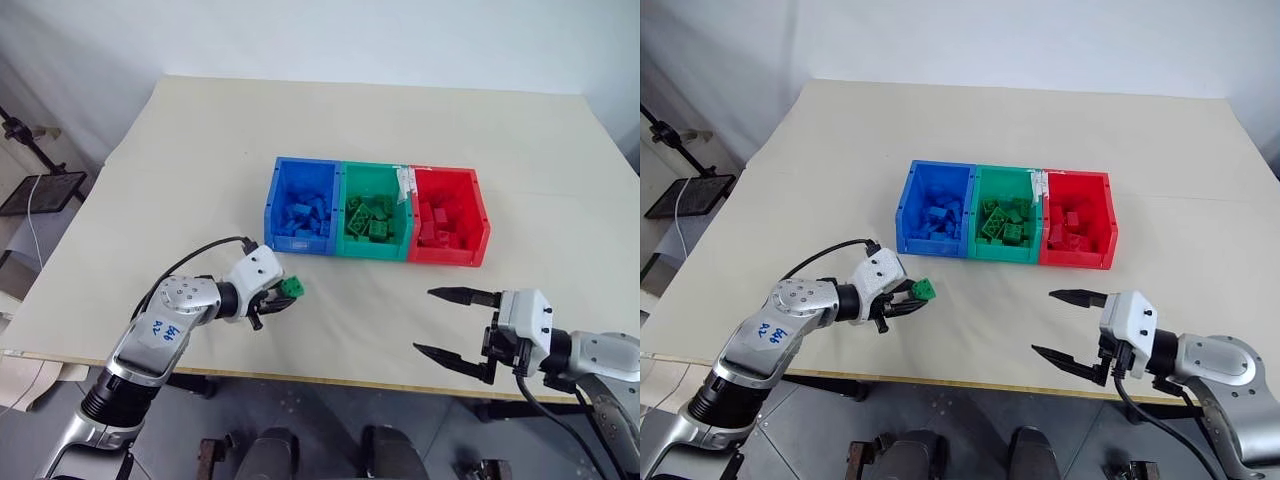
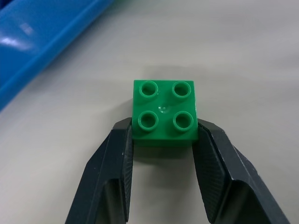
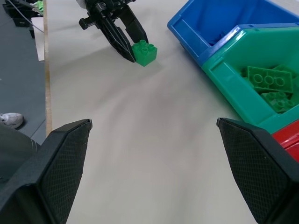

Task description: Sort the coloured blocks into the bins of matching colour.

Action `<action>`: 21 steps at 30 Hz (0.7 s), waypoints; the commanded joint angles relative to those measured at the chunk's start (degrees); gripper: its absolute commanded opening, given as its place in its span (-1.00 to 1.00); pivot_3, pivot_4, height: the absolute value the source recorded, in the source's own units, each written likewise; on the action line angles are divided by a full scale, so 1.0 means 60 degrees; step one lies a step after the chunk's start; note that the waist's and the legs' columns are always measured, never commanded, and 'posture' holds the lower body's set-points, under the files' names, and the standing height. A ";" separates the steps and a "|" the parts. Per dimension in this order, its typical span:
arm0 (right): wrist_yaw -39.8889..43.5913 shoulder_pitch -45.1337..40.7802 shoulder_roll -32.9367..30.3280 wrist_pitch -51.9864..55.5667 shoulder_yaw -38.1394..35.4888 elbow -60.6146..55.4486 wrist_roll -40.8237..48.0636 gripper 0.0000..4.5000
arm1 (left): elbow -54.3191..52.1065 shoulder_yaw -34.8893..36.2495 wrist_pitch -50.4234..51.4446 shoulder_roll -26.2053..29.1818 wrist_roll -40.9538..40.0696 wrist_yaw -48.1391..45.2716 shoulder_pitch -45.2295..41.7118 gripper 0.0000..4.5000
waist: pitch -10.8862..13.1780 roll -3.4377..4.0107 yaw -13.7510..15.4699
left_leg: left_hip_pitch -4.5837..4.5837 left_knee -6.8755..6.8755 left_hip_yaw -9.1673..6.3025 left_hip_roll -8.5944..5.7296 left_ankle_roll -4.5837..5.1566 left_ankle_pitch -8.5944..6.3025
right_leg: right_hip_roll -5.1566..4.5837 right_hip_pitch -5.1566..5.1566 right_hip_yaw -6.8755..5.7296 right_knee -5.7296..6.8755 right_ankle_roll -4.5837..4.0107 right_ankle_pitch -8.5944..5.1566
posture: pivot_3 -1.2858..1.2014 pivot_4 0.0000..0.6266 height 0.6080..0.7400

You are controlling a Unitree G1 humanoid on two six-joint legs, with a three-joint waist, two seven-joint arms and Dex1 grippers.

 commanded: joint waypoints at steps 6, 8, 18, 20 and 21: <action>-0.2284 0.0634 0.1291 0.0233 -0.1364 -0.1277 0.0519 1.00 | 0.1846 0.1589 -0.3317 -0.0795 -0.0887 -0.0409 -0.1345 -0.35 | 0.0001 -0.0002 0.0106 | -0.0009 0.0002 -0.0013 -0.0004 -0.0008 0.0004 | -0.0003 0.0001 -0.0013 -0.0002 0.0000 0.0000 | 0.03 -0.52 1.00; -0.2917 0.0780 0.1703 0.0168 -0.1595 -0.1555 0.0339 1.00 | 0.2388 0.1478 -0.3716 -0.1154 -0.0785 -0.0433 -0.2039 -0.35 | -0.0001 0.0000 0.0113 | -0.0011 0.0010 -0.0008 -0.0011 -0.0010 0.0006 | -0.0004 0.0002 -0.0013 -0.0008 0.0002 0.0001 | 0.03 -0.52 1.00; -0.4403 0.1831 0.2306 0.0356 -0.2044 -0.2903 -0.0058 1.00 | 0.7660 0.0144 -0.6221 -0.3901 0.0519 -0.0272 -0.5760 -0.35 | 0.0004 -0.0007 0.0126 | -0.0012 0.0005 0.0083 -0.0029 0.0002 0.0012 | -0.0006 0.0000 -0.0018 -0.0001 0.0024 0.0012 | 0.03 -0.52 1.00; -0.4484 0.2067 0.2325 0.0365 -0.1946 -0.3109 -0.0119 1.00 | 0.8683 0.0113 -0.6757 -0.4270 0.0706 -0.0233 -0.6296 -0.35 | 0.0004 -0.0007 0.0105 | -0.0013 0.0001 0.0095 -0.0029 0.0005 0.0013 | -0.0007 0.0000 -0.0015 -0.0007 0.0025 0.0013 | 0.03 -0.52 1.00; -0.4519 0.2186 0.2328 0.0372 -0.1926 -0.3212 -0.0134 1.00 | 0.9099 0.0044 -0.6915 -0.4399 0.0807 -0.0325 -0.6510 -0.35 | 0.0004 -0.0007 0.0052 | -0.0012 -0.0001 0.0095 -0.0029 0.0006 0.0013 | -0.0006 0.0000 -0.0015 -0.0007 0.0026 0.0013 | 0.03 -0.52 1.00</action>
